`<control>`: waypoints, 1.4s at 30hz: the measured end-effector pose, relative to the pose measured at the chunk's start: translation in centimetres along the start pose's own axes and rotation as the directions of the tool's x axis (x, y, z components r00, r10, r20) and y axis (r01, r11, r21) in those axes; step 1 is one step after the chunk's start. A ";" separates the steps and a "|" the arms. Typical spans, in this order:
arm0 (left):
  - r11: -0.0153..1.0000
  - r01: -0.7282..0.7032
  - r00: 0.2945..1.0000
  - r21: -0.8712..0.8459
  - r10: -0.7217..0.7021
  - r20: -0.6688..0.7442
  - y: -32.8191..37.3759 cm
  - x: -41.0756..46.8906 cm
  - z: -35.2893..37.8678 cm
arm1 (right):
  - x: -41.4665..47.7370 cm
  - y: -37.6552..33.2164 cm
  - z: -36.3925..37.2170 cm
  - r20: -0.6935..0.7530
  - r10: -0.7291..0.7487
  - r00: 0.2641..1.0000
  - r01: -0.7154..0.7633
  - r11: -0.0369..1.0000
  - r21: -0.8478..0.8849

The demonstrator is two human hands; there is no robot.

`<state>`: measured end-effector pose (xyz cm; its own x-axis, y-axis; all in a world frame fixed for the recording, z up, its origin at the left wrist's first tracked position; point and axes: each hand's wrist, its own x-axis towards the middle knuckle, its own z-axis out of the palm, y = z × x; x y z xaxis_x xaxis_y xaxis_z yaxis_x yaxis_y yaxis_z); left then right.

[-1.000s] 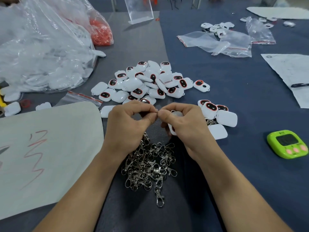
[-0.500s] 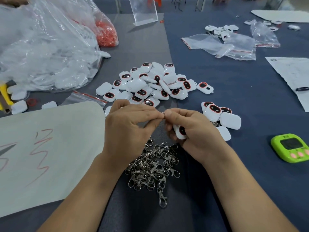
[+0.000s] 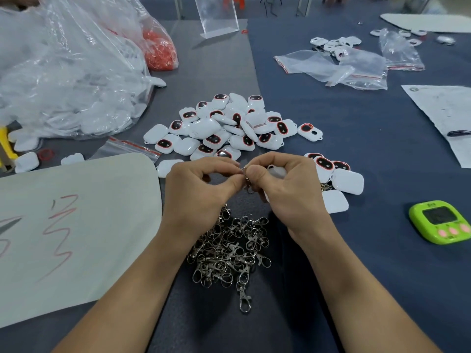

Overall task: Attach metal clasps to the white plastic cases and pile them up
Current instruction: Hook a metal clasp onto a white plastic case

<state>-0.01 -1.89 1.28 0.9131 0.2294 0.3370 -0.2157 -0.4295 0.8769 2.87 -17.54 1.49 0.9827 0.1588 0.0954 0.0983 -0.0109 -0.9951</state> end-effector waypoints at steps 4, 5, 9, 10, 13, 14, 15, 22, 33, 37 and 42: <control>0.990 0.054 0.998 -0.133 -0.059 -0.028 -0.4 0.3 0.2 | -0.1 0.1 0.1 -0.016 -0.041 0.999 0.037 0.981 -0.189; 0.986 0.060 0.998 -0.152 -0.065 -0.026 -0.4 0.3 0.3 | -0.1 0.1 0.1 -0.016 -0.060 0.998 0.054 0.968 -0.247; 0.954 0.146 0.988 -0.262 -0.151 -0.001 -0.3 0.3 0.4 | -0.3 0.2 0.1 -0.005 -0.052 0.999 0.048 0.945 -0.323; 0.943 0.163 0.986 -0.290 -0.168 0.008 -0.3 0.3 0.4 | -0.3 0.2 0.1 -0.003 -0.033 0.999 0.030 0.951 -0.308; 0.913 0.193 0.981 -0.360 -0.187 0.052 -0.2 0.4 0.3 | -0.3 0.1 0.3 -0.004 0.006 1.000 -0.007 0.974 -0.225; 0.900 0.210 0.978 -0.383 -0.199 0.069 -0.2 0.5 0.2 | -0.3 0.1 0.3 -0.006 0.006 1.000 -0.007 0.977 -0.212; 0.892 0.223 0.975 -0.393 -0.209 0.081 -0.2 0.5 0.1 | -0.3 0.0 0.4 -0.011 -0.003 1.000 0.001 0.978 -0.207; 0.999 0.041 0.997 0.000 -0.041 0.067 -0.2 0.0 0.1 | -0.5 -0.4 0.2 -0.109 -0.176 0.978 0.122 0.916 -0.383; 0.999 -0.051 0.998 -0.003 0.051 0.023 -0.4 0.2 0.1 | -0.6 -0.6 -0.1 -0.051 -0.183 0.982 0.149 0.907 -0.394; 0.995 0.016 1.000 -0.097 -0.015 0.015 -0.4 0.2 0.1 | -0.5 -0.7 -0.2 -0.040 -0.163 0.986 0.138 0.920 -0.367; 0.987 0.091 0.991 -0.131 -0.077 0.105 -0.5 0.3 0.0 | -0.6 -0.7 -0.2 -0.051 -0.182 0.982 0.149 0.910 -0.386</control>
<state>0.35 -1.61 0.93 0.9583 0.1691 0.2304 -0.1754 -0.2885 0.9413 2.28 -17.78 2.11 0.9551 0.1078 0.2760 0.2963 -0.3676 -0.8815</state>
